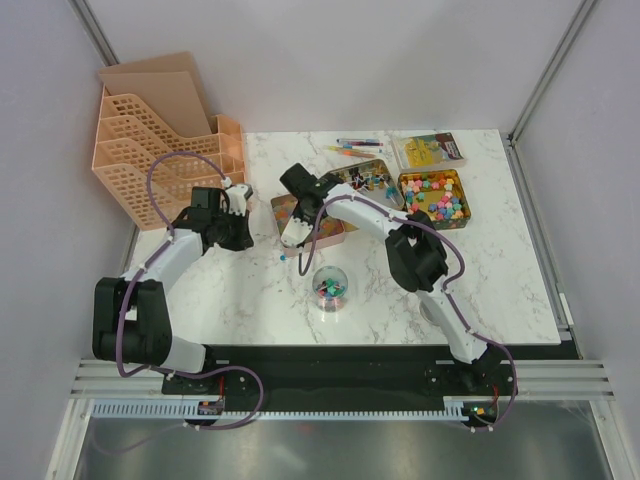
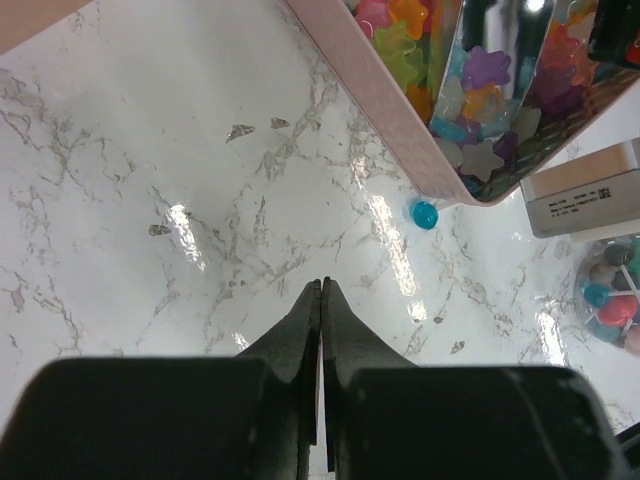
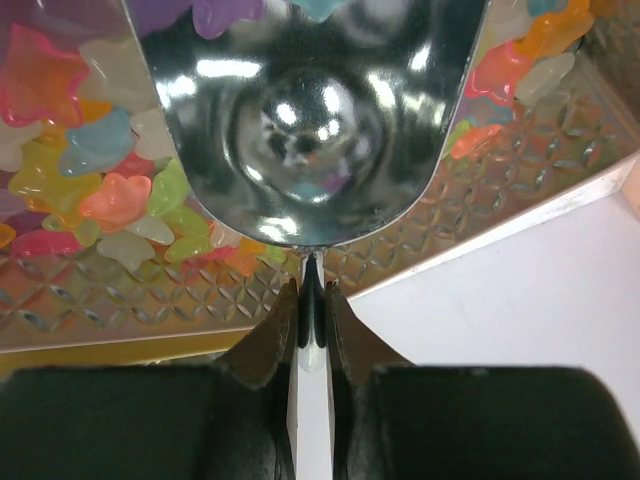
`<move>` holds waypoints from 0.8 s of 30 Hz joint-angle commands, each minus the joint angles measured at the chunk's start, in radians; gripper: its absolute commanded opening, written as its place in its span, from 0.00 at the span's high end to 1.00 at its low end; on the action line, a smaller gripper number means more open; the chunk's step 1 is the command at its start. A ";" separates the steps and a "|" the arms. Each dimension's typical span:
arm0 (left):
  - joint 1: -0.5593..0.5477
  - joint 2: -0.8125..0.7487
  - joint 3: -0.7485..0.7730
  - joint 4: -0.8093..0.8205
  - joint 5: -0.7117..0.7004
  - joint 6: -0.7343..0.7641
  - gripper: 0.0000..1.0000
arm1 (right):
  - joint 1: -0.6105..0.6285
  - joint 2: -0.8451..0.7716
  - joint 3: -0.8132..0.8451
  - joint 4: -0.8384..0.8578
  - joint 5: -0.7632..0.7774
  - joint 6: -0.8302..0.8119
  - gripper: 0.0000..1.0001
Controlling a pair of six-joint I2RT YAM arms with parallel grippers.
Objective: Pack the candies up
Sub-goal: Scoop the fake candies from the storage box.
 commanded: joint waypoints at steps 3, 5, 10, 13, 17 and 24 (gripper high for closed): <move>0.009 -0.008 0.018 0.031 0.000 -0.006 0.95 | 0.001 0.008 0.066 -0.112 -0.100 -0.001 1.00; 0.009 -0.003 0.021 0.030 0.002 -0.003 0.95 | -0.002 0.017 0.074 -0.135 -0.123 0.005 1.00; 0.009 -0.001 0.020 0.021 -0.001 0.002 0.95 | -0.040 0.070 0.195 -0.337 -0.210 -0.032 1.00; 0.009 0.005 0.021 0.014 -0.003 0.006 0.95 | -0.059 0.066 0.183 -0.368 -0.276 -0.070 1.00; 0.010 0.028 0.040 0.001 -0.011 0.011 0.95 | -0.068 0.072 0.174 -0.370 -0.321 -0.071 1.00; 0.010 0.091 0.106 -0.044 -0.014 0.040 0.95 | -0.086 0.077 0.201 -0.379 -0.434 -0.043 1.00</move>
